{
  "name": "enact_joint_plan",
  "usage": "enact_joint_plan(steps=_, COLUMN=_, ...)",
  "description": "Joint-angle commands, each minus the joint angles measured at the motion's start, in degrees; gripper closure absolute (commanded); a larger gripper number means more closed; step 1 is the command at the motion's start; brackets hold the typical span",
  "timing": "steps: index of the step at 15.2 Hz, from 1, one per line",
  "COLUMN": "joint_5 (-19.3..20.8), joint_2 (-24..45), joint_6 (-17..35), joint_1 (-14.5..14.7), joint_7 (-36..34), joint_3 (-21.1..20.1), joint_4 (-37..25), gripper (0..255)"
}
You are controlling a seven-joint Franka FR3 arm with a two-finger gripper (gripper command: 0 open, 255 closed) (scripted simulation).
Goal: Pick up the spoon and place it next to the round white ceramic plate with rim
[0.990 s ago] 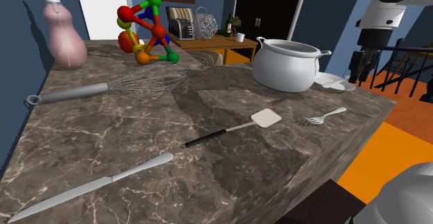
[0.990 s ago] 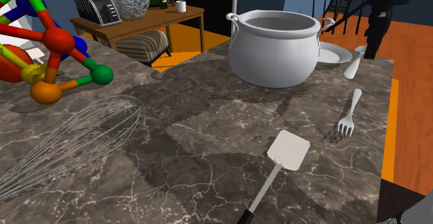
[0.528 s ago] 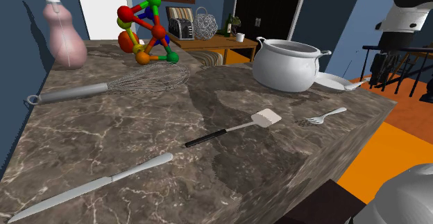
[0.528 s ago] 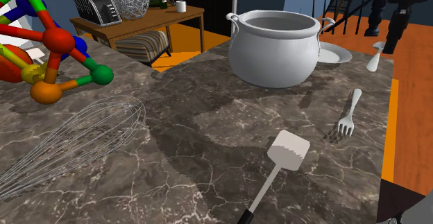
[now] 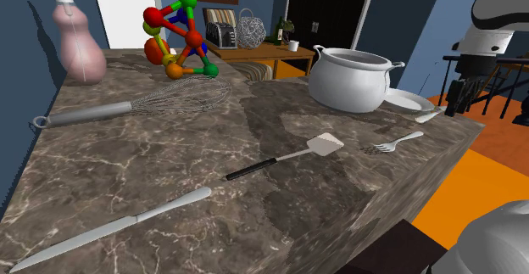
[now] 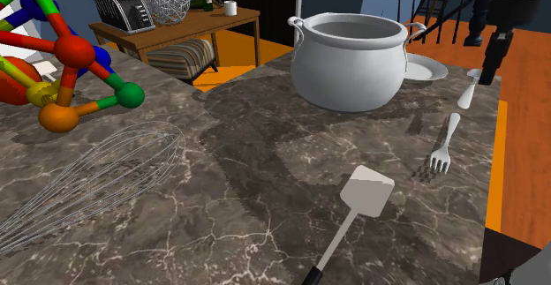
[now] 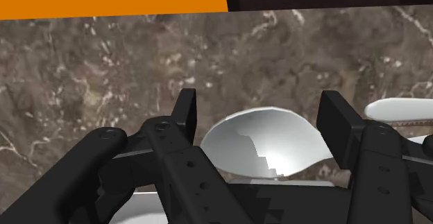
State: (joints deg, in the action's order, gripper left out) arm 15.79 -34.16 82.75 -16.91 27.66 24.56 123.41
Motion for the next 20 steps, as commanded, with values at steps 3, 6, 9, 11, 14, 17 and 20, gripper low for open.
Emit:
enact_joint_plan(steps=3, joint_5=0.5, joint_2=-0.4, joint_6=3.0, joint_1=-0.2, joint_7=-0.2, joint_3=0.6, joint_4=3.4, gripper=255)
enact_joint_plan(steps=6, joint_5=0.9, joint_2=-0.7, joint_6=5.5, joint_1=-0.4, joint_7=-0.5, joint_3=1.0, joint_4=6.1, gripper=255)
enact_joint_plan(steps=9, joint_5=0.9, joint_2=-0.7, joint_6=5.5, joint_1=-0.4, joint_7=-0.5, joint_3=1.0, joint_4=6.1, gripper=255)
enact_joint_plan(steps=11, joint_5=0.9, joint_2=-0.7, joint_6=5.5, joint_1=-0.4, joint_7=-0.5, joint_3=1.0, joint_4=6.1, gripper=255)
enact_joint_plan(steps=14, joint_5=0.9, joint_2=-0.7, joint_6=5.5, joint_1=-0.4, joint_7=-0.5, joint_3=1.0, joint_4=6.1, gripper=255)
enact_joint_plan(steps=17, joint_5=0.9, joint_2=-0.7, joint_6=5.5, joint_1=-0.4, joint_7=-0.5, joint_3=1.0, joint_4=6.1, gripper=0)
enact_joint_plan(steps=20, joint_5=0.9, joint_2=-0.7, joint_6=5.5, joint_1=-0.4, joint_7=-0.5, joint_3=1.0, joint_4=6.1, gripper=0)
